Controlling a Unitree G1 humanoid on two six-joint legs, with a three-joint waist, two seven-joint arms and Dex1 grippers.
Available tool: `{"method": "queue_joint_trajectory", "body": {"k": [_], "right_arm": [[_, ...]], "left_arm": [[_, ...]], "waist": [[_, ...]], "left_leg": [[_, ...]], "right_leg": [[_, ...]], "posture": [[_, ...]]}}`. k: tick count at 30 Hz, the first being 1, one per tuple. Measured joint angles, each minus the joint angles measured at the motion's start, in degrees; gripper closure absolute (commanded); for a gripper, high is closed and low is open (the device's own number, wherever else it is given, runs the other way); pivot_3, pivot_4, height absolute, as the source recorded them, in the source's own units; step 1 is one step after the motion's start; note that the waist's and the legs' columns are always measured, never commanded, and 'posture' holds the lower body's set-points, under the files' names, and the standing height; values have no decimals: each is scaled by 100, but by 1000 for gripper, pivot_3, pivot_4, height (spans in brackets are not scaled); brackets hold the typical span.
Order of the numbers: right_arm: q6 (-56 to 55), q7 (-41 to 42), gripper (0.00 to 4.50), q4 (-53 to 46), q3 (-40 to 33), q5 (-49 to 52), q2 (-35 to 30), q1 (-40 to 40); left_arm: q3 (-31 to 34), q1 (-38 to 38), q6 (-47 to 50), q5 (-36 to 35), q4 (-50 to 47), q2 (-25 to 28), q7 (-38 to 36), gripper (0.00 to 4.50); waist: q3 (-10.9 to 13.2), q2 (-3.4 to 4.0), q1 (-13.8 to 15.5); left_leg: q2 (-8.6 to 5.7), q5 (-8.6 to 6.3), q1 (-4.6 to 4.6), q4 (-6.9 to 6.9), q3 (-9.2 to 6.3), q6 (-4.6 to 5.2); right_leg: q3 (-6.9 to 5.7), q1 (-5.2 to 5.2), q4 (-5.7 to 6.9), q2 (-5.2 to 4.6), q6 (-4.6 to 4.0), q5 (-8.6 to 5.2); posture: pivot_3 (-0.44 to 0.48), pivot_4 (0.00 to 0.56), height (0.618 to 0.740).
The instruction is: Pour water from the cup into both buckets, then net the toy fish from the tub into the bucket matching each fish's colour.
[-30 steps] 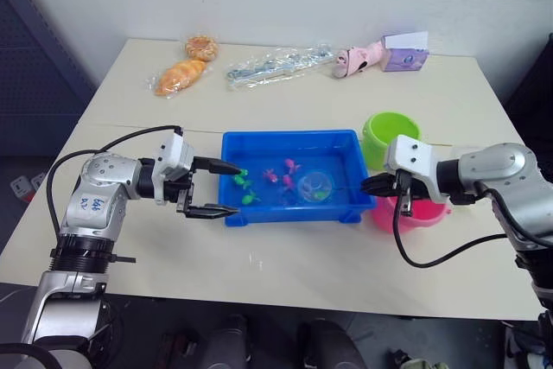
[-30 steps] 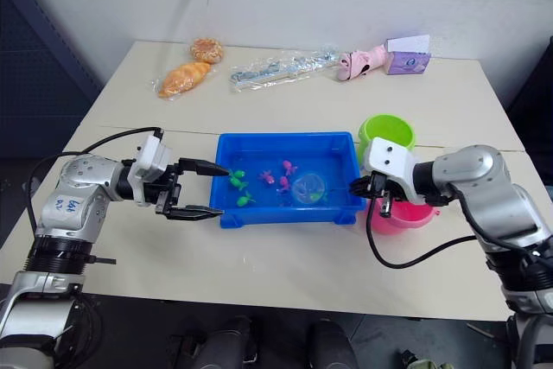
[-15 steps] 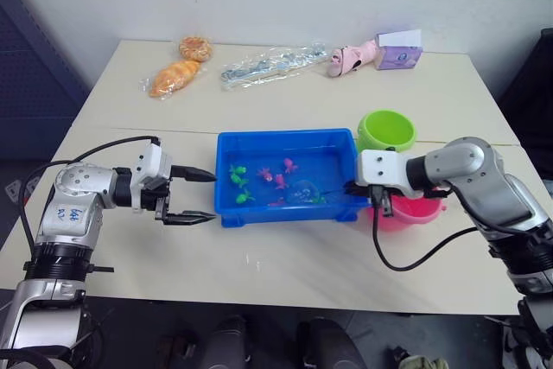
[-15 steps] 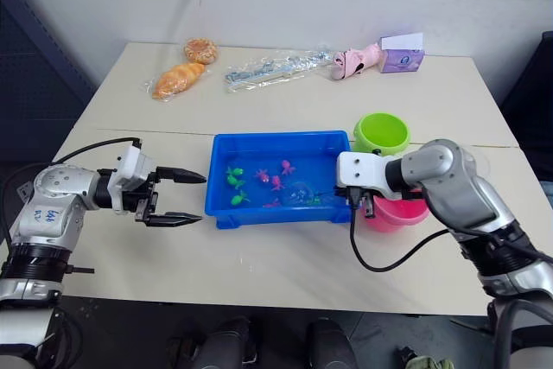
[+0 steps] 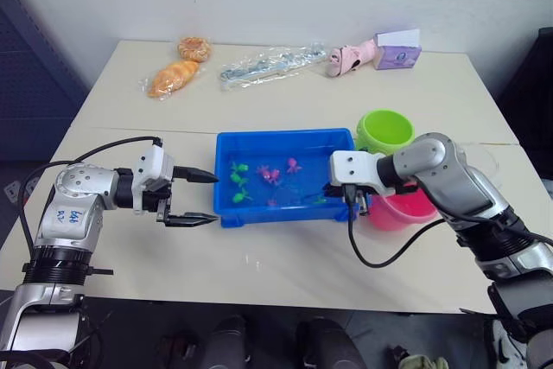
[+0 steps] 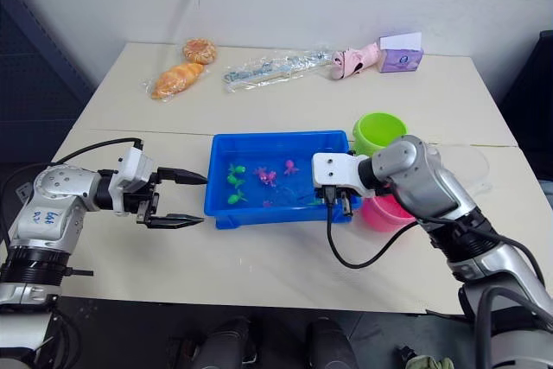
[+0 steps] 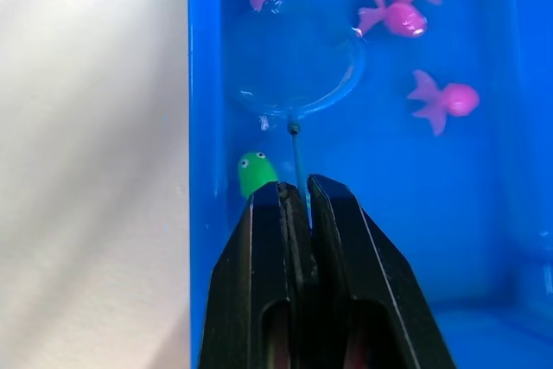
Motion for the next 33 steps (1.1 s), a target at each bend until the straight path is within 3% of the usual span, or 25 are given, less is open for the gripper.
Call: {"method": "queue_joint_trajectory", "body": {"k": [10, 16, 28, 33], "right_arm": [[129, -39, 4500, 148, -35, 162, 520, -7], [515, -119, 4500, -15, -415, 564, 635, 168], [1363, -170, 4500, -556, -1252, 1483, 275, 672], [1456, -242, 4500, -815, -1932, 1919, -22, 1004]], "left_arm": [[4, 33, 11, 0, -9, 12, 2, 71], [46, 105, 5, 0, -9, 18, 6, 71], [58, 101, -78, -9, -8, 18, 13, 71], [64, -93, 9, -154, -23, -85, 60, 71]], "waist": [[0, 0, -6], [0, 1, -1], [1, 1, 1], [1, 1, 12]], "left_leg": [[0, 0, 0, -1, 1, -1], [-1, 0, -1, -1, 1, -1], [-1, -2, 0, -4, 1, 0], [-1, -3, 0, -3, 0, 1]], "right_leg": [[0, -4, 7, 0, 0, 0], [0, -4, 7, -1, 0, 0], [1, -3, 3, -2, 0, 0], [1, 0, 0, -2, 0, 0]], "posture": [[0, 150, 740], [0, 150, 740], [0, 150, 740], [0, 150, 740]]}}
